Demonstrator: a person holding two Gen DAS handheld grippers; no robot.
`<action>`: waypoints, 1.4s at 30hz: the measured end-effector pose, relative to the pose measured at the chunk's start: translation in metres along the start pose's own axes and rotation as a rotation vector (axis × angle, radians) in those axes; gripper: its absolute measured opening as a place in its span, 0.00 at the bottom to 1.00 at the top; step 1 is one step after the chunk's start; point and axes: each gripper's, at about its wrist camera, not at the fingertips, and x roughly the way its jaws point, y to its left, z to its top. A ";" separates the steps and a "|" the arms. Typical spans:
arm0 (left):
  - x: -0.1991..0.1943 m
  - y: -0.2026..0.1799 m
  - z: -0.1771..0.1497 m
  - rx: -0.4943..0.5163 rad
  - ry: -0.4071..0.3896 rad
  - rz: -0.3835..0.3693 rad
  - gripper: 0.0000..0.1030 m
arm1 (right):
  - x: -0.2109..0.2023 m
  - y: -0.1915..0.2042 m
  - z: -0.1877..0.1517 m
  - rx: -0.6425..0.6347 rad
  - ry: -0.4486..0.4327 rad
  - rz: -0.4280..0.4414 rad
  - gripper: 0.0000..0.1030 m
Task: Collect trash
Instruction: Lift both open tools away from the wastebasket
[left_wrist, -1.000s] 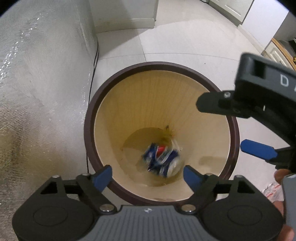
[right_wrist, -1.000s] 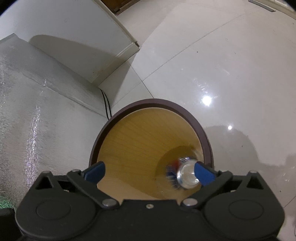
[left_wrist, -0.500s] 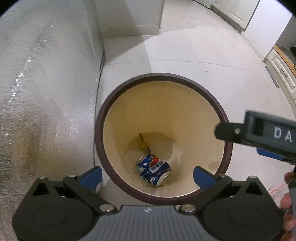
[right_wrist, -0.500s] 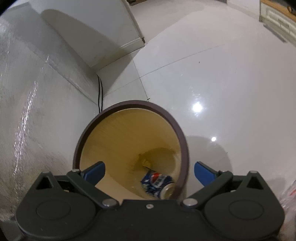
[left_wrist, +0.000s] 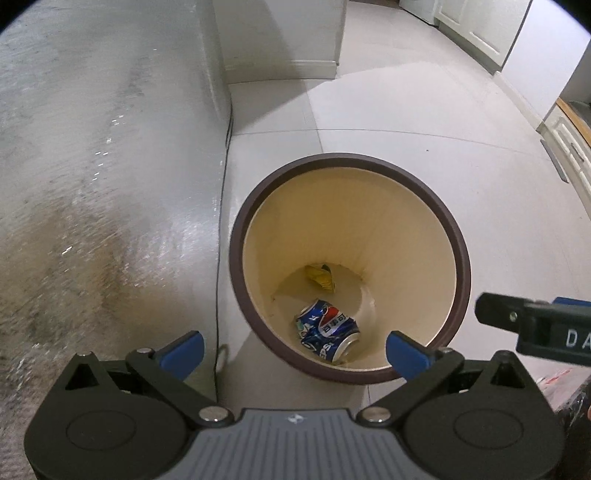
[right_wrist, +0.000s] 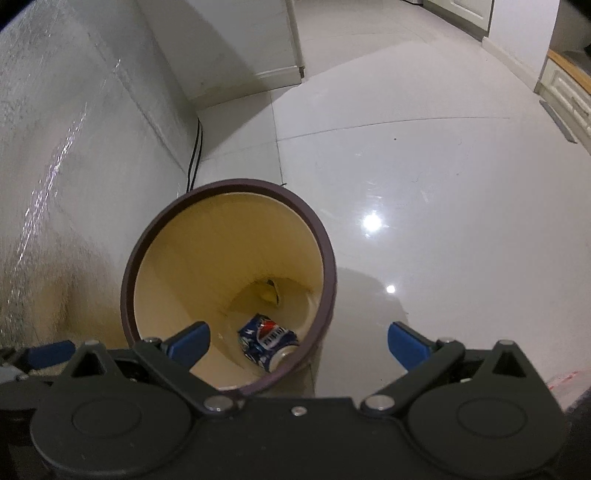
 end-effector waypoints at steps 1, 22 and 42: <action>-0.004 0.001 -0.001 -0.004 0.000 0.005 1.00 | -0.002 -0.001 -0.002 -0.007 0.001 -0.003 1.00; -0.130 0.016 -0.036 -0.077 -0.116 0.011 1.00 | -0.111 0.004 -0.035 -0.044 -0.080 -0.033 1.00; -0.318 -0.013 -0.062 0.009 -0.382 -0.078 1.00 | -0.299 -0.004 -0.062 -0.038 -0.341 -0.044 1.00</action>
